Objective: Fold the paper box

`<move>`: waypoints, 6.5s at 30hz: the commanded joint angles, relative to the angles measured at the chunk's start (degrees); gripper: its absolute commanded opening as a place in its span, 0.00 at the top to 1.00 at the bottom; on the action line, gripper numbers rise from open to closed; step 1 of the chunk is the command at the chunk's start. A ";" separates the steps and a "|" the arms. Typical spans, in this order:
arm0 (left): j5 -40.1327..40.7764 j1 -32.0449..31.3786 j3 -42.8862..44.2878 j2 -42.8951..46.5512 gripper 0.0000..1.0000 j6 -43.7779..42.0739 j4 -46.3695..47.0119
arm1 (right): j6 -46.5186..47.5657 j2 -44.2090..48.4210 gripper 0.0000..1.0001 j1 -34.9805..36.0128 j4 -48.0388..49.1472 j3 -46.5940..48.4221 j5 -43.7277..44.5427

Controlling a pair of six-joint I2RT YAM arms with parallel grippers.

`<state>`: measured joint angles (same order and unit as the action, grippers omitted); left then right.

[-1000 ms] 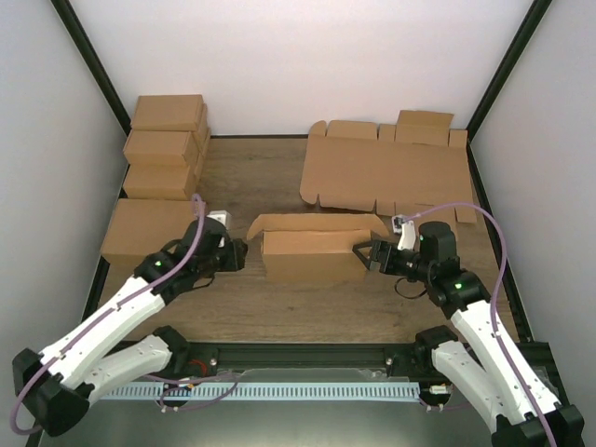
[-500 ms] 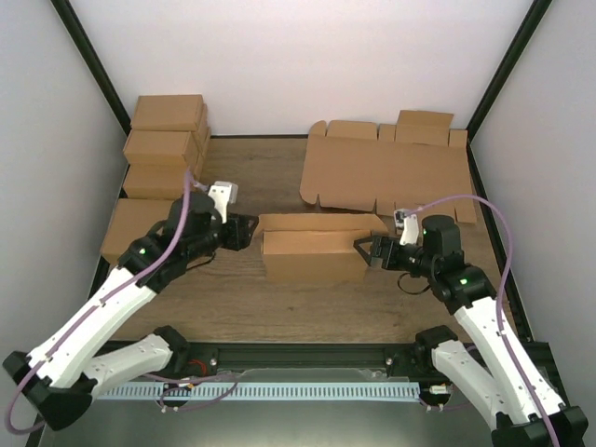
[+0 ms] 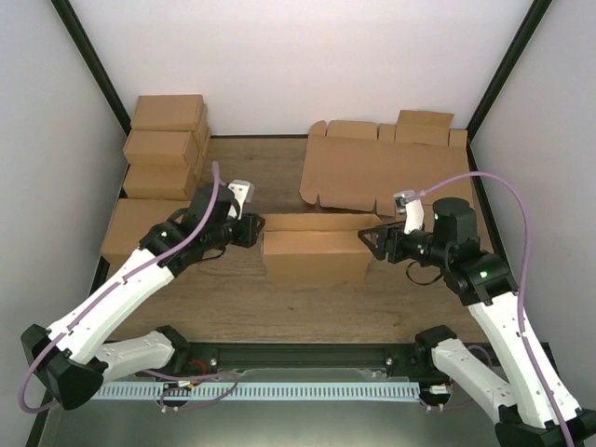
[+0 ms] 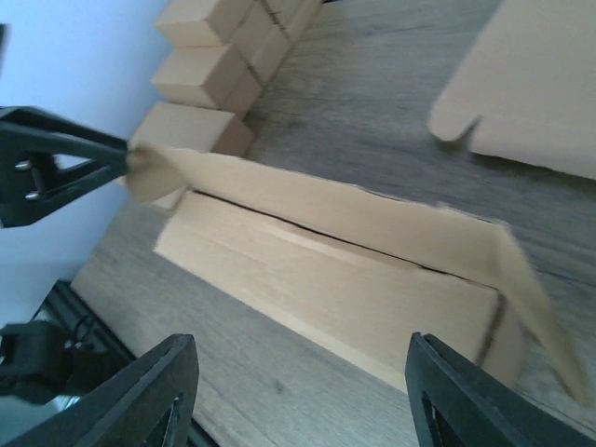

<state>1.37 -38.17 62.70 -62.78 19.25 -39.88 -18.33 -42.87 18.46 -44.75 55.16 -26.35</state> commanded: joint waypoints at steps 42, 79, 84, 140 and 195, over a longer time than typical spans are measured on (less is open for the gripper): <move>-0.05 -0.07 2.44 -3.36 0.78 -0.24 -3.22 | 51.78 -21.34 0.57 35.24 33.51 -9.63 26.11; 0.30 -4.06 -10.20 1.13 0.96 15.38 5.33 | 43.13 -24.04 0.70 38.44 34.56 -9.13 28.40; 3.33 -6.23 -11.75 1.80 0.96 16.74 6.05 | 42.21 -23.67 0.69 38.49 34.63 -9.15 28.37; 10.88 -8.44 -13.37 1.97 0.96 14.59 4.69 | -9.66 -7.01 0.27 29.47 0.42 0.66 51.96; 11.20 -10.17 -9.45 -1.09 0.96 14.04 2.31 | -10.49 -22.37 0.91 14.95 -14.41 15.64 28.95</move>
<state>15.86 -47.27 53.54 -62.04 33.63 -31.88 -26.02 -63.79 33.43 -57.21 67.90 4.78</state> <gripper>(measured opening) 0.041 0.093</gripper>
